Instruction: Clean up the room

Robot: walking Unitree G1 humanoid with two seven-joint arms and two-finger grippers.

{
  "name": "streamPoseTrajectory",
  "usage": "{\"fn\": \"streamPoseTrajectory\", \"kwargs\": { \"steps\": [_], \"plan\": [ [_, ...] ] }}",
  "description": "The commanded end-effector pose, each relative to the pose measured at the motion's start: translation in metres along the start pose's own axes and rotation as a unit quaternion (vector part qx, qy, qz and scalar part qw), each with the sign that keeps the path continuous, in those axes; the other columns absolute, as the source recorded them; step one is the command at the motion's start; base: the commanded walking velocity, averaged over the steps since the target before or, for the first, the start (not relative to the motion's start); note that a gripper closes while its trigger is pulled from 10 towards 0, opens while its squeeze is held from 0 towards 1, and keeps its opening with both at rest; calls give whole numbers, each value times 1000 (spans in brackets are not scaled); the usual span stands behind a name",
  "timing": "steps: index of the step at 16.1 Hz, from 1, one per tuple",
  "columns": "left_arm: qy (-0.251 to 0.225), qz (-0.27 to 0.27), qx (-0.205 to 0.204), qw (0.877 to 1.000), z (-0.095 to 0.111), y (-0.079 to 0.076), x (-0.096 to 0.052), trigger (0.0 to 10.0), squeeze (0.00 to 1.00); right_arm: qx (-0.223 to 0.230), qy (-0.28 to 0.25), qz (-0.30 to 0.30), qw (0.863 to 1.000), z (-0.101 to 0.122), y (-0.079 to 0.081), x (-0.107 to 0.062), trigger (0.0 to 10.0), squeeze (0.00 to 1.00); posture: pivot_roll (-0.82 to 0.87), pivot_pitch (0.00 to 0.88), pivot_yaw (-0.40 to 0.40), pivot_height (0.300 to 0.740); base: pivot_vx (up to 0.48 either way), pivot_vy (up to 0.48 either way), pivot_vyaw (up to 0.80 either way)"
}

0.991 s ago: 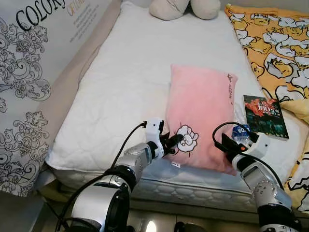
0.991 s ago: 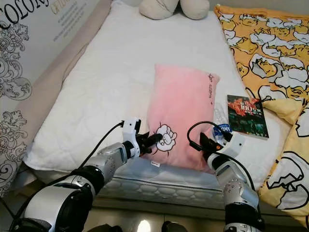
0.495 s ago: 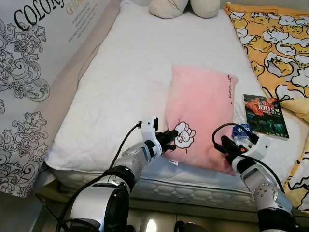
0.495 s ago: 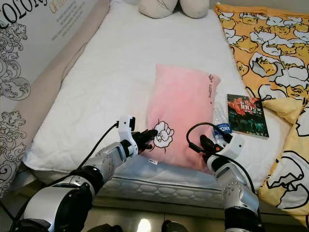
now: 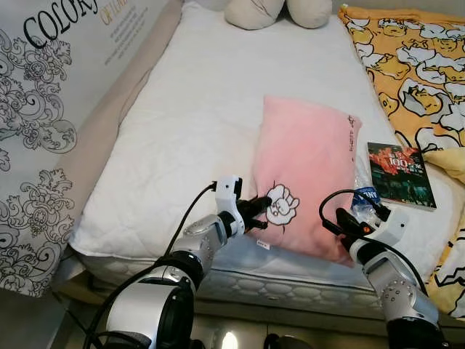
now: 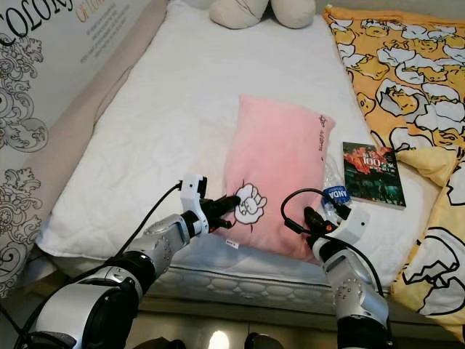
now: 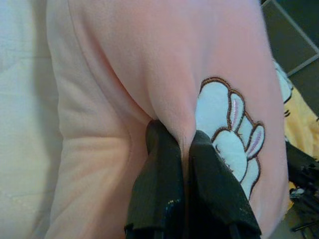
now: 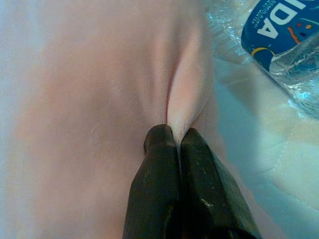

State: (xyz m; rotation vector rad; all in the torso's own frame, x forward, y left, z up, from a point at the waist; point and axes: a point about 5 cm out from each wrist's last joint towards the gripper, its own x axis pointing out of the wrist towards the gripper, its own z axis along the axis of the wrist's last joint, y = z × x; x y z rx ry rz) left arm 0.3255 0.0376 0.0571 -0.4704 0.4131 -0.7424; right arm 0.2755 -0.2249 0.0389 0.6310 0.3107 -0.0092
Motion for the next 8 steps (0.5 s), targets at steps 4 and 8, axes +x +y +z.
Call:
{"fn": "streamPoseTrajectory", "kwargs": {
  "steps": [4,8],
  "plan": [
    [7,-12,-45,999,-21,-14,5,0,0,-17,19,-18,1000,-9,-5,3,0,0,-213,12,25,740,0,0,0],
    [-104,-49,12,993,51,-22,15,0,0,-82,-100,34,991,64,33,19,0,0,-199,0,30,740,0,0,0]
  ]
}}
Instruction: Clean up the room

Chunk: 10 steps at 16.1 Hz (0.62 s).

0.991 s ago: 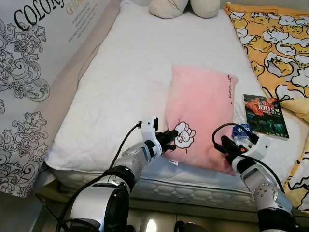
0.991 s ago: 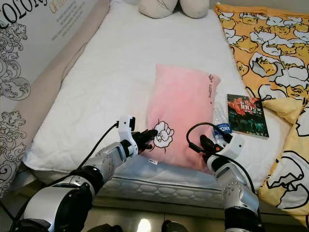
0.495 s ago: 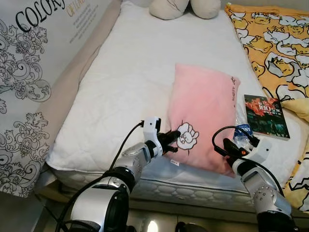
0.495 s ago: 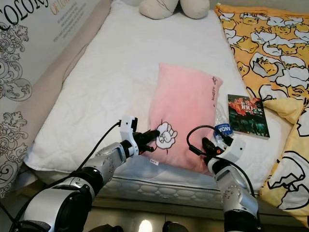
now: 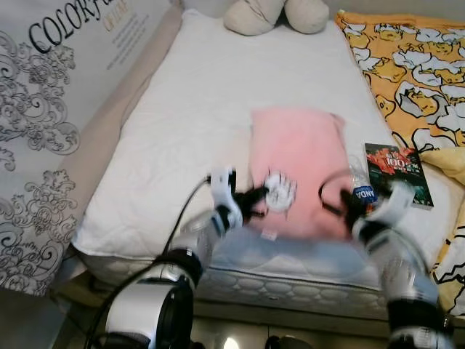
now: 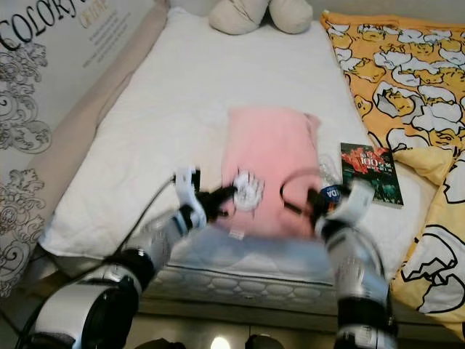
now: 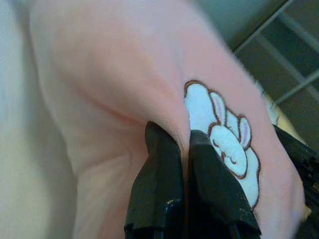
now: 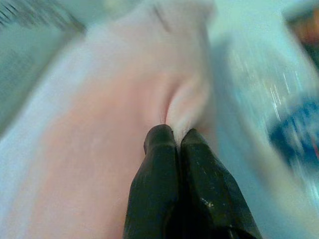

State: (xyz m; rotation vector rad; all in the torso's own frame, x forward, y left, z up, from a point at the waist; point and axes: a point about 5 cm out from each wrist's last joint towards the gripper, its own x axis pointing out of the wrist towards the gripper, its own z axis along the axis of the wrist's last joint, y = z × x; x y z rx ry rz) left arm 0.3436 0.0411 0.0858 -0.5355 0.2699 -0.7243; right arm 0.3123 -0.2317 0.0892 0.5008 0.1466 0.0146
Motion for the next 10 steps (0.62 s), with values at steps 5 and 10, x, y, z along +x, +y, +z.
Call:
{"fn": "streamPoseTrajectory", "kwargs": {
  "steps": [5,10],
  "plan": [
    [-121,-60,133,982,95,-25,15,0,0,-59,-134,58,987,81,42,16,0,0,-179,0,38,740,0,0,0],
    [-136,9,198,971,112,-5,1,0,0,-93,-122,32,988,66,35,14,0,0,-173,0,34,740,0,0,0]
  ]
}}
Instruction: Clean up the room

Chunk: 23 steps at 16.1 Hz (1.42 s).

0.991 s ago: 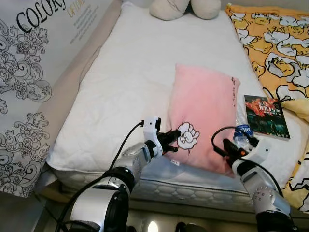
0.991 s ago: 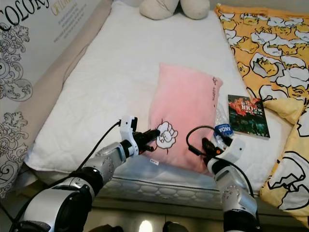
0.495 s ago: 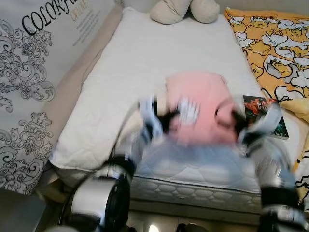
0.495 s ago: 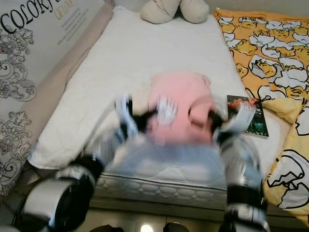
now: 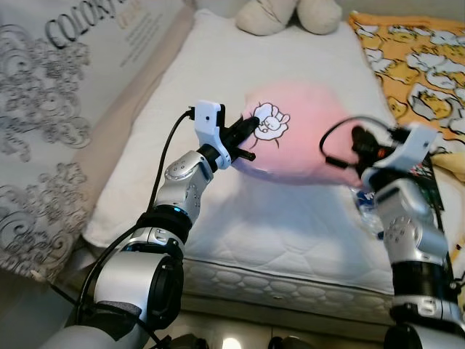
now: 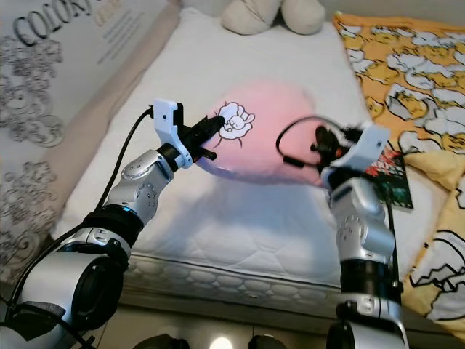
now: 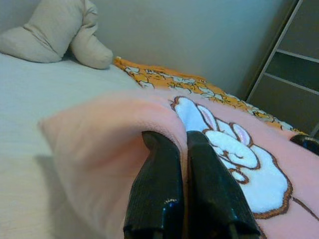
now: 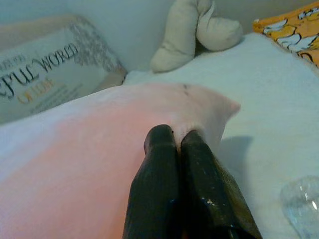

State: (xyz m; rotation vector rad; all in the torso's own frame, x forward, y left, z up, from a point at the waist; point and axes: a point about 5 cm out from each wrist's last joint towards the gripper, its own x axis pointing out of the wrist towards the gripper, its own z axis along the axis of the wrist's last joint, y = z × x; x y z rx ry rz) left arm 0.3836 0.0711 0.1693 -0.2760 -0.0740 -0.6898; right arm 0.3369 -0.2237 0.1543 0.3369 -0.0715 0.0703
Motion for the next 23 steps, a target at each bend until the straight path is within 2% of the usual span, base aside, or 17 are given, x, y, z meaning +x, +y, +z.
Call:
{"fn": "streamPoseTrajectory", "kwargs": {
  "steps": [1,6,15,18,21,23],
  "plan": [
    [-23,8,21,999,12,4,1,0,0,-11,-21,-17,1000,9,-6,-1,0,0,-173,0,33,740,0,480,0],
    [-10,8,21,1000,4,2,0,0,0,-37,-16,-15,999,4,-5,0,0,0,-172,0,29,740,0,480,0],
    [5,22,24,999,0,1,3,0,0,-50,-5,-5,999,-2,-4,2,0,0,-169,0,24,740,0,480,0],
    [8,32,43,999,-1,0,4,0,0,-78,8,-3,997,-7,-4,0,0,0,-173,0,27,740,0,0,0],
    [-1,27,42,999,-2,-4,5,0,0,-81,3,-8,997,-5,-7,0,0,0,-174,0,27,740,0,0,0],
    [-6,27,43,999,-2,-7,7,0,0,-85,3,-10,996,-5,-8,0,0,0,-171,0,24,740,480,0,0]
  ]
}}
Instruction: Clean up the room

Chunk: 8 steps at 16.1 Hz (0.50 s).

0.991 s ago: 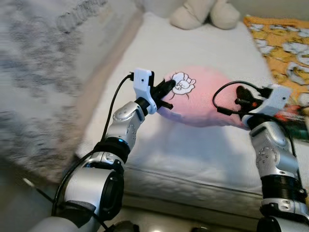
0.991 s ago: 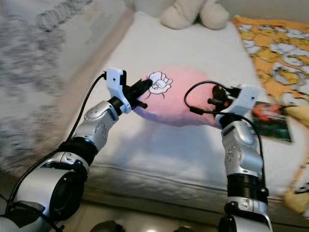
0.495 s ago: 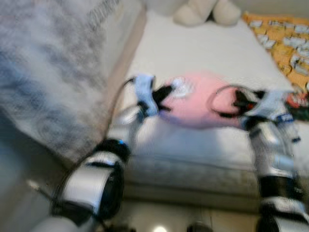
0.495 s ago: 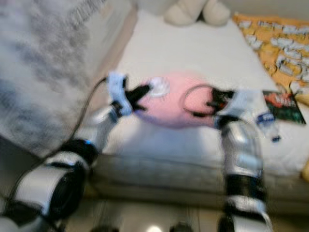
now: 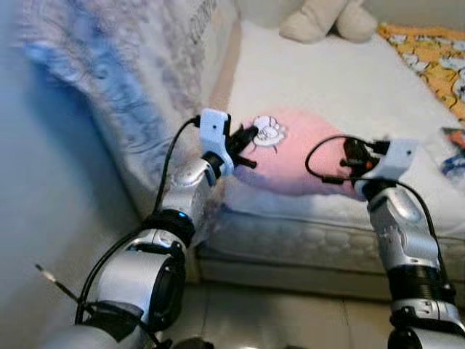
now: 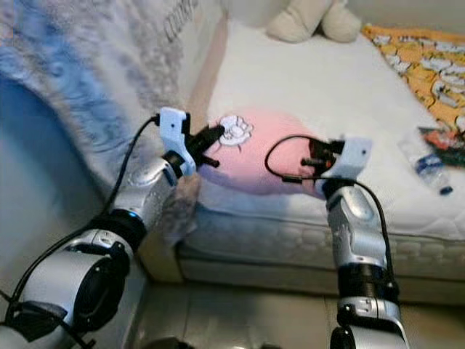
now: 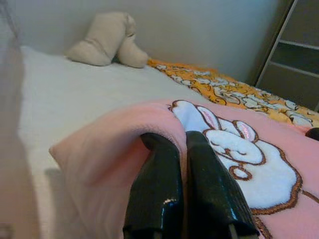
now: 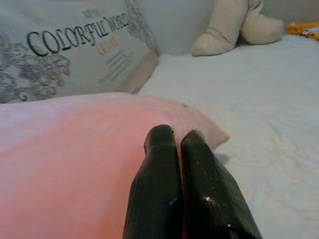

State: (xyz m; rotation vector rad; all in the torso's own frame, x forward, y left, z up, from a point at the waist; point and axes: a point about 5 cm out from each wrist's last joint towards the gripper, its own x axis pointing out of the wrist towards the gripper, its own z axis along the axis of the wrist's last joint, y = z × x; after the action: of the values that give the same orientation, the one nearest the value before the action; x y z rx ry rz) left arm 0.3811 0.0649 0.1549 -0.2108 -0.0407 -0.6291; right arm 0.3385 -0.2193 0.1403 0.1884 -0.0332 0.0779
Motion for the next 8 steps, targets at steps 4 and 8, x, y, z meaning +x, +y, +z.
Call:
{"fn": "streamPoseTrajectory", "kwargs": {
  "steps": [4,8],
  "plan": [
    [-35,-11,9,999,12,-12,9,0,0,-28,-15,-11,999,9,-7,2,0,0,-169,0,22,740,480,0,292],
    [-41,1,5,999,13,-13,10,0,0,-39,-15,-10,999,12,-10,5,0,0,-169,0,21,740,480,0,461]
  ]
}}
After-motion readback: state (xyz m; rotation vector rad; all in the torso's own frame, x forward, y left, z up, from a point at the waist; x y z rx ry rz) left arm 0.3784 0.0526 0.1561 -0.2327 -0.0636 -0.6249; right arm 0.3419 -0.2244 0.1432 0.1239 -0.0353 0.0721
